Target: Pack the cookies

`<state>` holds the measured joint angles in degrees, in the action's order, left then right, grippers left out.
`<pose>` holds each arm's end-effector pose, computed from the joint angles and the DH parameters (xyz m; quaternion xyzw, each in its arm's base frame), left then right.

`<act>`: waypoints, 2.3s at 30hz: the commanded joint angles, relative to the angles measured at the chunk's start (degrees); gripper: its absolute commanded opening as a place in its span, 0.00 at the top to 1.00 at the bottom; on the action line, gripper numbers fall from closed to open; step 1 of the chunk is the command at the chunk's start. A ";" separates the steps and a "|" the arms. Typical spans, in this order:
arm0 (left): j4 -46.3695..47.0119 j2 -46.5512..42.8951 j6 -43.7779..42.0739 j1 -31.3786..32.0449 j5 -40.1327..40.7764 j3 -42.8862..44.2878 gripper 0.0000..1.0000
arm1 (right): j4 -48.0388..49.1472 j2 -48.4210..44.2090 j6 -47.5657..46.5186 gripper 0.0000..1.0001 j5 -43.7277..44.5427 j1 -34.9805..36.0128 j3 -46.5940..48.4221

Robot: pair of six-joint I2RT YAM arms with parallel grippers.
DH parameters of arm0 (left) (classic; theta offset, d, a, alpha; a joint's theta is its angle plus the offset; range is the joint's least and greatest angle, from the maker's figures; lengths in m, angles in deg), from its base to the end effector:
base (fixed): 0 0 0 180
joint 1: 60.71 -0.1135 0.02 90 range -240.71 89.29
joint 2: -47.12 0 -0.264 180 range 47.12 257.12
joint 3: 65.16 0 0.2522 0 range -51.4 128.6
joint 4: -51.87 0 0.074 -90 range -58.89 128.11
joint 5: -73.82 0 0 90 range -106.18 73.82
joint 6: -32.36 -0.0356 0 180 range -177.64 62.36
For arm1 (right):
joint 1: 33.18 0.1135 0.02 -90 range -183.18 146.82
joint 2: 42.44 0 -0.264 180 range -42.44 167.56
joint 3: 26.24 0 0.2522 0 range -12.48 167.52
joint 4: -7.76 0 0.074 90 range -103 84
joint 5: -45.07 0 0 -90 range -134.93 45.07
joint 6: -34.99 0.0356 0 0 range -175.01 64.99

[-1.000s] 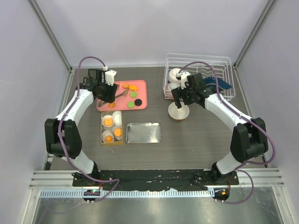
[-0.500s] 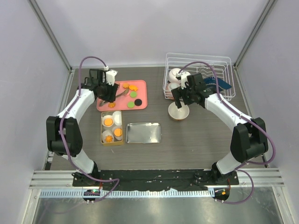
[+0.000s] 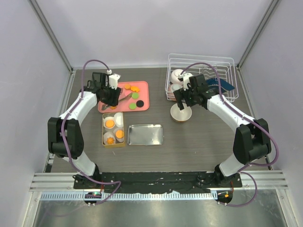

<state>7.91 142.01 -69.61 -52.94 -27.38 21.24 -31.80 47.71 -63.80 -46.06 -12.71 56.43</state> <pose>0.3541 -0.0553 0.2529 0.1925 0.9229 -0.0806 0.3235 0.3234 0.1215 0.2645 -0.2385 0.8994 0.0464 0.3633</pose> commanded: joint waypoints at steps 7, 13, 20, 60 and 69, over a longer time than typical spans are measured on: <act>3.04 0.03 -0.08 0.40 -0.40 1.10 0.47 | 0.40 0.38 -0.52 0.00 0.51 0.27 2.38; 2.95 0.03 -0.43 0.67 -0.58 1.01 0.50 | 0.49 0.38 -0.61 0.00 0.60 0.27 2.38; 2.86 0.55 -0.43 1.11 -1.28 1.19 0.54 | 0.49 0.20 -0.61 0.00 0.60 0.19 2.38; 2.51 -5.60 -0.78 1.20 2.67 -0.84 0.54 | 0.31 0.03 -0.69 0.00 0.51 0.27 2.46; 3.47 -2.08 -1.22 0.93 3.99 0.48 0.50 | 0.31 0.38 -0.78 0.00 0.51 0.27 2.55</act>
<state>8.63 138.86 -70.09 -51.91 -24.27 20.04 -31.80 48.08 -63.96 -46.04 -12.67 56.45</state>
